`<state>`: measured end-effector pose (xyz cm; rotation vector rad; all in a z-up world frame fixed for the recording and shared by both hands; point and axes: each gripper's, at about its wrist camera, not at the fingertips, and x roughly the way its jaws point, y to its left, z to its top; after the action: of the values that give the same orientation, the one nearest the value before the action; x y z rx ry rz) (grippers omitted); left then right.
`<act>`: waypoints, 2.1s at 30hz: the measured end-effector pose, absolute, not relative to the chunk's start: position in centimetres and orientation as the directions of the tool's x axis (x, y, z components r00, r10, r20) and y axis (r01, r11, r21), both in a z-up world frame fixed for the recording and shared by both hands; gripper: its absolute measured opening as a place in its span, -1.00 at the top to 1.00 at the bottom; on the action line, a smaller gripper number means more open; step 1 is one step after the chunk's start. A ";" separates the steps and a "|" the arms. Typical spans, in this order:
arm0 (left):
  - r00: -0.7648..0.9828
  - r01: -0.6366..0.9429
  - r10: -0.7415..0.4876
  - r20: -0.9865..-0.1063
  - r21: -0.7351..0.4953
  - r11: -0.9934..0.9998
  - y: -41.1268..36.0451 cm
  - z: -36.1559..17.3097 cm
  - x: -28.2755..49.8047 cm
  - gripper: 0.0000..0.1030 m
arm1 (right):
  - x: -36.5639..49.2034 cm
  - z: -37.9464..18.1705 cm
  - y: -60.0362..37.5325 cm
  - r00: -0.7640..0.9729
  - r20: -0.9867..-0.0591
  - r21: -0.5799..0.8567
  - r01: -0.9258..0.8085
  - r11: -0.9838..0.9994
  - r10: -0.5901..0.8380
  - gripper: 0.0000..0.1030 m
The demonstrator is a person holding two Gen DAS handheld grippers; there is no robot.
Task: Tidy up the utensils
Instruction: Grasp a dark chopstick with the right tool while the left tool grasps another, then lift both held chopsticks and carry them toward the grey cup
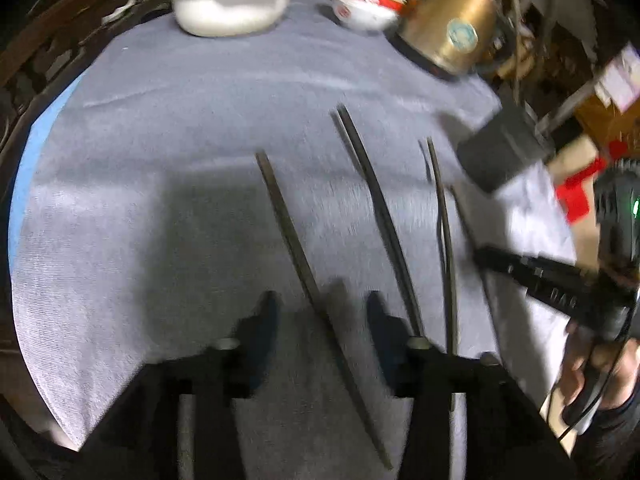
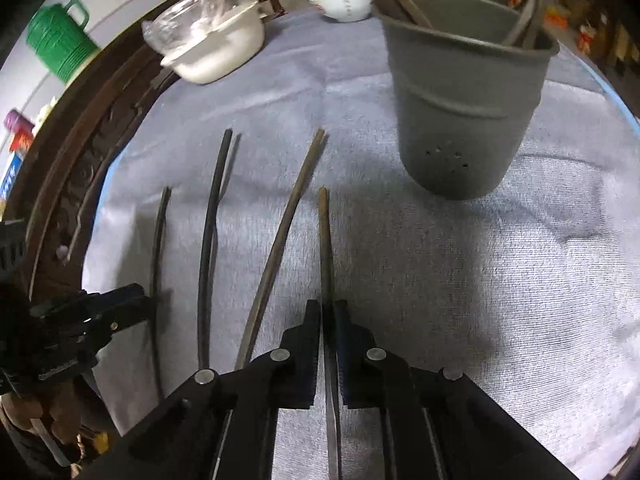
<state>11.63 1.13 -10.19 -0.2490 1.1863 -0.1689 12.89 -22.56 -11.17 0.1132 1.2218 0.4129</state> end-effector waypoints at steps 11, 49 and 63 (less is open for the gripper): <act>0.291 -0.084 -0.234 -0.928 -0.269 0.960 0.5 -12.0 16.9 0.83 | 15.8 -11.4 -19.4 0.223 -0.945 0.167 -0.297 0.940 0.238 0.83; 0.924 -0.016 -0.058 -0.379 -0.190 0.982 -0.6 0.3 7.4 0.90 | 6.2 0.1 -24.4 0.934 -0.341 0.163 -0.054 0.985 0.108 0.88; 0.933 -0.068 0.016 -0.359 -0.132 0.989 -0.6 -1.5 7.6 0.89 | 6.9 -1.1 -24.9 0.950 -0.308 0.103 -0.014 0.995 0.045 0.88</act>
<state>7.63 -0.59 -1.47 -0.1436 0.3650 0.0429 6.89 -24.94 -1.05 0.0998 0.3153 0.0301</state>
